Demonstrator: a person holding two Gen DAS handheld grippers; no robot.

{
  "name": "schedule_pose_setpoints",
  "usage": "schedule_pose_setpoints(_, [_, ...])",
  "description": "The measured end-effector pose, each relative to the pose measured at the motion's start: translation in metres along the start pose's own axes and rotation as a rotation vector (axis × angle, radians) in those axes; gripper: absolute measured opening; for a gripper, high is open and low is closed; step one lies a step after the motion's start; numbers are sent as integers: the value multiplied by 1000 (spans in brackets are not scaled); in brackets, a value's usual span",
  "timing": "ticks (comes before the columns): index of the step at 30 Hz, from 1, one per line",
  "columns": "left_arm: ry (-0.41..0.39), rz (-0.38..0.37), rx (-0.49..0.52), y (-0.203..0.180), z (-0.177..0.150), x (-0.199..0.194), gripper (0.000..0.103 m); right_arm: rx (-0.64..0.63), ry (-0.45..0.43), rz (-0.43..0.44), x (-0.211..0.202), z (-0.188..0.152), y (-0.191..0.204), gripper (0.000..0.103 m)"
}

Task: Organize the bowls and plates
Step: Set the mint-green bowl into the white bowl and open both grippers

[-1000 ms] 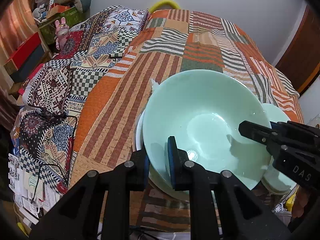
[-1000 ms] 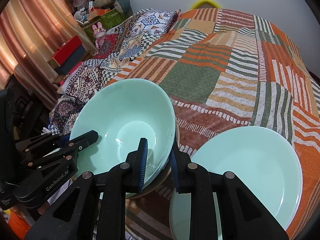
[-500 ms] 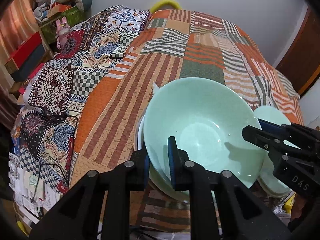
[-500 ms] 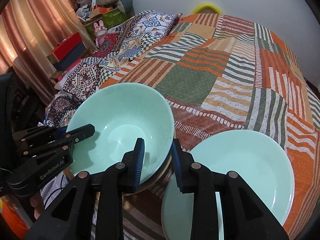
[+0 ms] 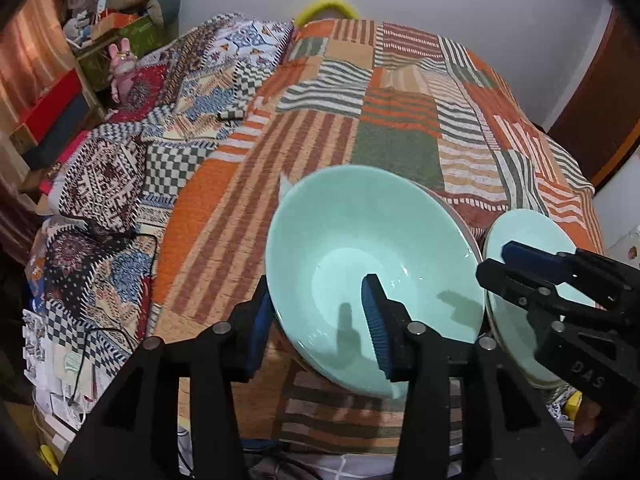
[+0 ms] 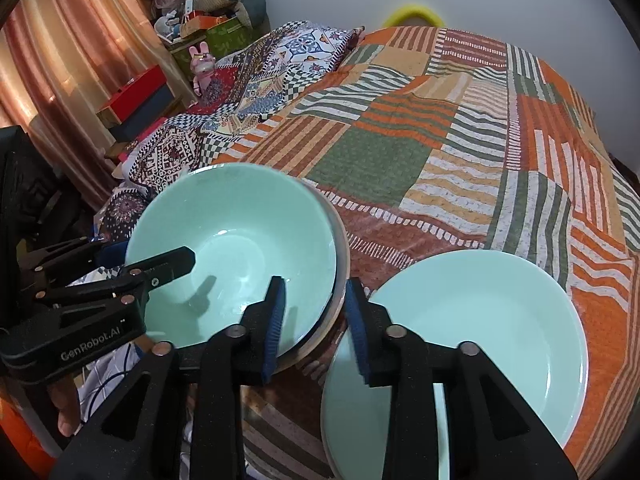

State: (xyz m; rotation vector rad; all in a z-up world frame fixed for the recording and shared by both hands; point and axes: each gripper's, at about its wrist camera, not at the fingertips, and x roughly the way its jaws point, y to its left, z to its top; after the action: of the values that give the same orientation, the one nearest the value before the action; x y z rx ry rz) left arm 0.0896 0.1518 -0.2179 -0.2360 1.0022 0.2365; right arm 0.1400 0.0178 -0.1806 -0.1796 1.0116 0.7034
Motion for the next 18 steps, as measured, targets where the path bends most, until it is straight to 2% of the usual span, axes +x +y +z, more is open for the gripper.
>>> schedule_pose_setpoints(2, [-18,-5,10,0,-1,-5,46,6,-8,3,-3,0,-1,36])
schedule_pose_setpoints(4, [-38,-2,20,-1,-1,-11,54,10,-13,10,-5,1,-1,37])
schedule_pose_setpoints(10, [-111,-2,8,7,0,-27,64,25,-23,21,-8,1,-2,44])
schedule_pose_setpoints(18, [-50,-32,-43,27,-6,-7,65,46,-14,31,-4,3,-6,46])
